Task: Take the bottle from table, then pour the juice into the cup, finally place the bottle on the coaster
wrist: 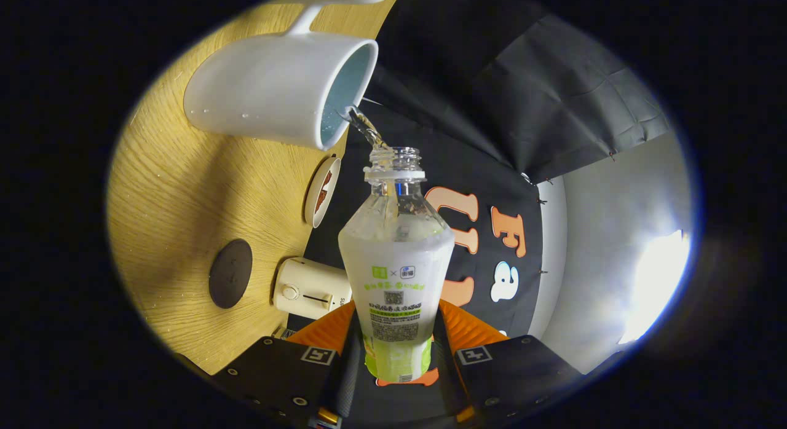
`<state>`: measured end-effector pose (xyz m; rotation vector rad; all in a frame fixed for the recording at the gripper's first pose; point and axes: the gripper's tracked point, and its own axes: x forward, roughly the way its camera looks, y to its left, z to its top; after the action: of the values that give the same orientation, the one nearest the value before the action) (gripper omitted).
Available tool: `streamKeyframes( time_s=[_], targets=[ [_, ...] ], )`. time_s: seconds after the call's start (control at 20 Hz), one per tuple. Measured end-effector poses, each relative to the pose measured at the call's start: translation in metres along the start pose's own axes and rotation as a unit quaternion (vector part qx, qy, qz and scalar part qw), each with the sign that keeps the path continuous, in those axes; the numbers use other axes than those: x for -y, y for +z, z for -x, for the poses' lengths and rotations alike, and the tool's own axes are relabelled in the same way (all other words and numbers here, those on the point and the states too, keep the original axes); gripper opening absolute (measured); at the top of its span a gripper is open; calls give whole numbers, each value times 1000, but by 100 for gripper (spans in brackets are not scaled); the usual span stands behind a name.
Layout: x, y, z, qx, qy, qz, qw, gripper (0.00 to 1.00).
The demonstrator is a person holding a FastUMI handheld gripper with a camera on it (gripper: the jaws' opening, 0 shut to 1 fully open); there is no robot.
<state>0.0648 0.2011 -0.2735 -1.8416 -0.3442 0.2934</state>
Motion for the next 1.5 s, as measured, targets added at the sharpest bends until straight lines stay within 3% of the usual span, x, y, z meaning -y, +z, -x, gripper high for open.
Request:
streamKeyframes(
  time_s=[1.5],
  targets=[
    [35, 11, -17, 76, -46, 107, 990, 57]
  ],
)
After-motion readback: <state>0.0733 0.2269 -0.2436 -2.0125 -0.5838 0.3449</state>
